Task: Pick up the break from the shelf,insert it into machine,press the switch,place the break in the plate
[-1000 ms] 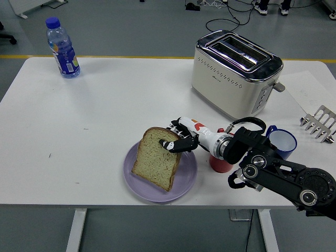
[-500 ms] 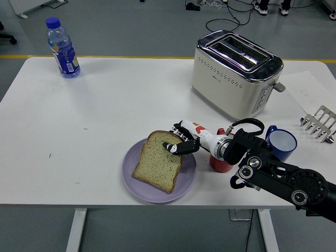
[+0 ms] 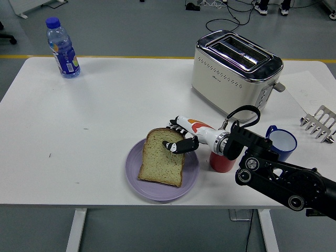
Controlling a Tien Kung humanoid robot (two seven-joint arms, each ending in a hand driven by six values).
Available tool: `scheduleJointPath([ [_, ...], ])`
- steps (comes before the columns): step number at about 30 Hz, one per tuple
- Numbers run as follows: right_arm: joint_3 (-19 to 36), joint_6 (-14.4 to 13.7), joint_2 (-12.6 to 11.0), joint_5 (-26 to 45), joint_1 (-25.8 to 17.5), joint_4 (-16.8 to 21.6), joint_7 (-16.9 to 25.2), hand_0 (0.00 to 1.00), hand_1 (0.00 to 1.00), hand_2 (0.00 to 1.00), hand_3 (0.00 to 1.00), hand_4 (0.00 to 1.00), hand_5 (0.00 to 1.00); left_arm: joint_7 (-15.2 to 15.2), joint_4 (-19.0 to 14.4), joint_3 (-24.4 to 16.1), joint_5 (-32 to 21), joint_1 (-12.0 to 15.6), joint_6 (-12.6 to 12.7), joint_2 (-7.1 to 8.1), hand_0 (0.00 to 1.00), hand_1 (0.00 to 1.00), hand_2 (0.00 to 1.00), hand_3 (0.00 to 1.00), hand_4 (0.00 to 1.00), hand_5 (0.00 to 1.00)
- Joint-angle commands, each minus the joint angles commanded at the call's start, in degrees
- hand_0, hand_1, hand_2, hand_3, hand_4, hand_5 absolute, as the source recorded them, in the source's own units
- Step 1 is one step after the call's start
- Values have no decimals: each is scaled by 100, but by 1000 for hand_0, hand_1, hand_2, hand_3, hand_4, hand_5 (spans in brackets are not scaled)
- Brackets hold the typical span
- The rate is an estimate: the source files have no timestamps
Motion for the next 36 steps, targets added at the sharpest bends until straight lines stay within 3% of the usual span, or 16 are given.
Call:
scheduleJointPath([
  [4,24,18,0,-198,3,-4,-9,672,684,693,722,685,252,-3,0,5,-8,-5,1,2,634,516,492,497,286,877],
  [5,27,17,-1,-226,3,-4,-10,776,760,802,811,708,254,-3,0,3,-7,-6,1,2,632,516,491,497,286,876],
  [10,52,24,-21,-543,0,13,0,776,760,802,811,708,254,-3,0,-2,-9,-10,2,1,632,516,491,497,286,876],
  [11,57,44,-28,-649,-1,17,-1,854,826,906,889,724,259,-4,0,1,-13,-11,1,2,632,517,491,497,286,877],
  [16,109,-10,-38,-1153,-13,43,57,854,826,906,889,724,259,-3,0,-2,-7,-12,0,0,632,517,491,497,286,877],
  [21,223,-148,-96,-1179,-76,215,190,863,833,917,896,735,264,-5,0,-7,-2,-14,-2,-1,631,517,490,497,286,877],
  [28,817,-581,-384,-446,-453,1050,1383,859,820,902,879,727,249,-14,0,4,-15,-28,-3,-2,631,516,490,497,283,873],
  [29,941,-627,-430,-275,-529,1187,1574,805,777,839,809,671,227,-14,0,-3,-11,-28,-3,-3,631,516,490,496,283,868],
  [30,1135,-689,-501,-32,-645,1386,1804,805,777,839,809,671,227,-15,0,-6,-7,-26,-4,-4,631,516,490,496,283,868],
  [34,1743,-731,-676,883,-938,1976,2466,805,777,839,809,671,227,-5,0,-23,40,-21,-12,-7,631,516,490,496,283,868],
  [35,1956,-724,-714,1144,-1020,2128,2568,742,717,751,716,596,212,-3,0,-26,50,-20,-15,-7,628,516,489,496,285,865],
  [36,2116,-726,-752,1404,-1085,2226,2633,742,717,751,716,596,212,-2,0,-29,55,-14,-15,-8,628,516,489,496,285,865],
])
